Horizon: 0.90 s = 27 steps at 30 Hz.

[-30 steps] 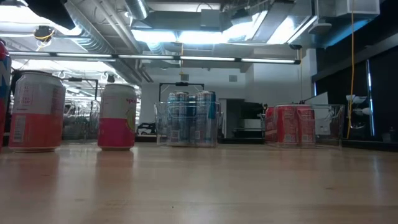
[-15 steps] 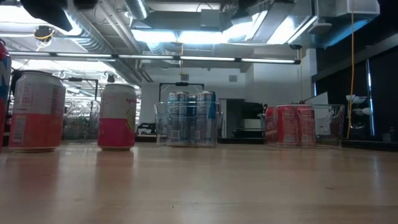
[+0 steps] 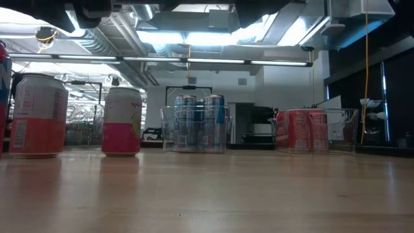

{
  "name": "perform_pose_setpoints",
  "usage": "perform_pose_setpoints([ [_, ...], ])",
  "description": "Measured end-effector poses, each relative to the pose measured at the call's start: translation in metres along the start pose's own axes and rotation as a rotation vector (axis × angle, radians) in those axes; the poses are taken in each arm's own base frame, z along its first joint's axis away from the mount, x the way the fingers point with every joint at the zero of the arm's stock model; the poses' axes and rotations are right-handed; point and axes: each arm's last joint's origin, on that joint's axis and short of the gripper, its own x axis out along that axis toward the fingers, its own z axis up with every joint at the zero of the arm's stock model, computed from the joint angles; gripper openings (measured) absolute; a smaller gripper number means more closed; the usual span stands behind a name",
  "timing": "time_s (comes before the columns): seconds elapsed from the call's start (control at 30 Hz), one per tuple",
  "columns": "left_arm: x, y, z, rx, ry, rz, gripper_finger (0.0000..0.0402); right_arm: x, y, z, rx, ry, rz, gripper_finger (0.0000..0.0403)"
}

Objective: Sort soda cans
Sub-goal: Put the orange soda can into the right transparent bin

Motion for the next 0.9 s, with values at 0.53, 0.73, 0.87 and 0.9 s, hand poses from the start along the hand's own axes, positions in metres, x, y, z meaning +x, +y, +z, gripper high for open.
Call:
perform_pose_setpoints([
  [0.53, 0.0, 0.0, 0.0, -0.002, -0.004, 0.003, 0.0363, 0.006, 0.001, -0.014, 0.044, -0.019, -0.013, 0.0399],
  [0.73, 0.0, 0.0, 0.0, -0.002, -0.006, 0.004, 0.0363, 0.008, 0.003, -0.016, 0.05, -0.025, -0.016, 0.0399],
  [0.87, 0.0, 0.0, 0.0, -0.002, -0.006, 0.005, 0.0363, 0.008, 0.005, -0.015, 0.047, -0.032, 0.0, 0.0384],
  [0.9, 0.0, 0.0, 0.0, -0.002, -0.006, 0.005, 0.0363, 0.008, 0.006, -0.015, 0.046, -0.033, 0.006, 0.0375],
])
